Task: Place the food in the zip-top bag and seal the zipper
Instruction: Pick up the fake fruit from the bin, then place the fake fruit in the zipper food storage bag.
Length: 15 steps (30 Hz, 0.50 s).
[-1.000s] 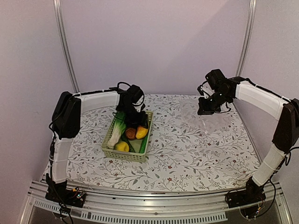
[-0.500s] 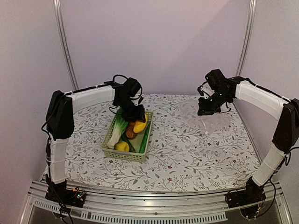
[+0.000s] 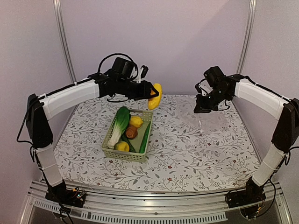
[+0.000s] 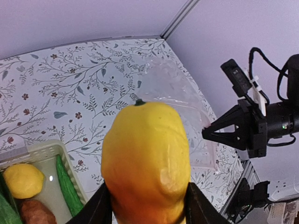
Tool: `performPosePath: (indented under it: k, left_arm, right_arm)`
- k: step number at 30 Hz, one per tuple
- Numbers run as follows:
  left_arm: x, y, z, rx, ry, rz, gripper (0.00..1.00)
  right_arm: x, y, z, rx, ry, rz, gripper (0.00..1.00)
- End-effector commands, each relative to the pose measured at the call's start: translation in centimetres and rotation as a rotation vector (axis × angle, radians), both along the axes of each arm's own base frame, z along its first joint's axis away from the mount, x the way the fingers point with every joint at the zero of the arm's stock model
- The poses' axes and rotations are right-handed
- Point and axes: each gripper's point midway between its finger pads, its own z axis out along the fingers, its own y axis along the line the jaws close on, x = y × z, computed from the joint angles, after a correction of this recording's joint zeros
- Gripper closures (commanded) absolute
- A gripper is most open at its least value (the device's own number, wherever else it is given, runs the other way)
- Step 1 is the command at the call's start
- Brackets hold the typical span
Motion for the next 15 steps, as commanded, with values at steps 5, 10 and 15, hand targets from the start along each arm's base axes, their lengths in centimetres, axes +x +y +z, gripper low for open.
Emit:
performPosePath:
  k: [5, 10, 15]
  left_arm:
    - [-1.9, -4.3, 8.1, -0.392, -0.353, 0.008, 0.64]
    - [-2.1, -6.0, 8.2, -0.478, -0.389, -0.002, 0.65]
    - [-1.4, -7.1, 6.7, -0.509, -0.364, 0.048, 0.68]
  right_arm:
    - [0.3, 3.1, 2.7, 0.18, 0.037, -0.001, 1.0]
    - [-0.1, 4.6, 3.9, 0.278, 0.077, 0.002, 1.0]
    - [-0.6, 5.9, 4.9, 0.35, 0.109, 0.013, 1.0]
